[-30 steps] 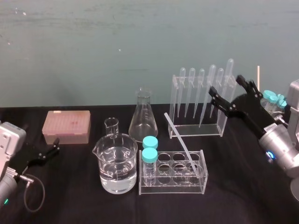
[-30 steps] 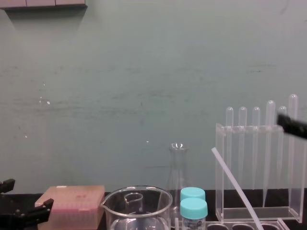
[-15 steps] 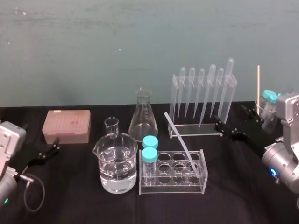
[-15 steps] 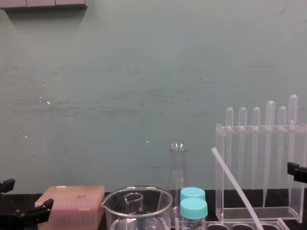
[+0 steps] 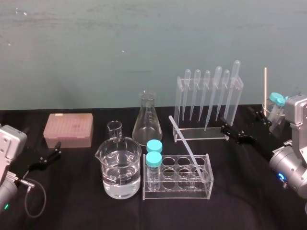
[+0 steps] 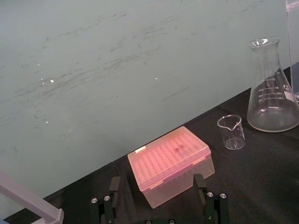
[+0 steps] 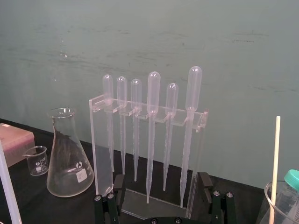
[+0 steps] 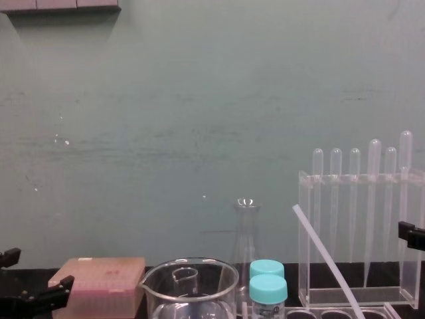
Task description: Pick up the stirring rod with one hand, then place it down.
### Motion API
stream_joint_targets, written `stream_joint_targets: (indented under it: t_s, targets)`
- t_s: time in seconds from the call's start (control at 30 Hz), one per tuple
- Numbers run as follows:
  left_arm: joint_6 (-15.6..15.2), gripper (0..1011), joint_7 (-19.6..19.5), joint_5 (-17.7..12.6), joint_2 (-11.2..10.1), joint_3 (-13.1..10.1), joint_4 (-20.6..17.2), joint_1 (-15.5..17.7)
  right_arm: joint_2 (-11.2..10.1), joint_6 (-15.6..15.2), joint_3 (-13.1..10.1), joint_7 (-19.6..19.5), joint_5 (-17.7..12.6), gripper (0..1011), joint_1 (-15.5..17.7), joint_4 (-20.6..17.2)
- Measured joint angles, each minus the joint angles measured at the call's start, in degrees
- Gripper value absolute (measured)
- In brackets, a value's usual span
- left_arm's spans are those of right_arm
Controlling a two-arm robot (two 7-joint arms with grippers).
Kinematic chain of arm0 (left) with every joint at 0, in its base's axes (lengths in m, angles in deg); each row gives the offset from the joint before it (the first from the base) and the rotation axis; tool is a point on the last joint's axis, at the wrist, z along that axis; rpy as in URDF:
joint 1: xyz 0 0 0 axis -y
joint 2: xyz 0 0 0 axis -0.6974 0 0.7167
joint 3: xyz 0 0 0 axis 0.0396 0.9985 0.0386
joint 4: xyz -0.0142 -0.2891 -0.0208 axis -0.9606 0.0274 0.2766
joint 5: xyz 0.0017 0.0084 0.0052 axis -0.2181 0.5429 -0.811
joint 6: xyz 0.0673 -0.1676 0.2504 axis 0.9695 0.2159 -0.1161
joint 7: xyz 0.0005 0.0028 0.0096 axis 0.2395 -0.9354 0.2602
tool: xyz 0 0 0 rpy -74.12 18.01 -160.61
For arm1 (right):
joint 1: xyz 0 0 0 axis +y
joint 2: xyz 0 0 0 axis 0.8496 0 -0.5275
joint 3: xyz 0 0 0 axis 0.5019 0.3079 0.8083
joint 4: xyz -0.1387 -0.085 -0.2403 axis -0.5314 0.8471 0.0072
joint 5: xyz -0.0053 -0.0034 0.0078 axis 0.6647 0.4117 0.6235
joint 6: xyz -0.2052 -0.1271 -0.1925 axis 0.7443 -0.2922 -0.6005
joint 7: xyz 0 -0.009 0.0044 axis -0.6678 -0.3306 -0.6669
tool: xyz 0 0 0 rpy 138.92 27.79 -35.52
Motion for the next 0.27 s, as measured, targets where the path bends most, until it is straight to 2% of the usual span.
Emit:
stream_joint_targets:
  t_s: [0.27]
  targets:
    - [0.0,1000,0.0,0.0,0.0,0.0,0.0,0.0,0.0,0.1,0.0,0.1,0.0,1000,0.0,0.0]
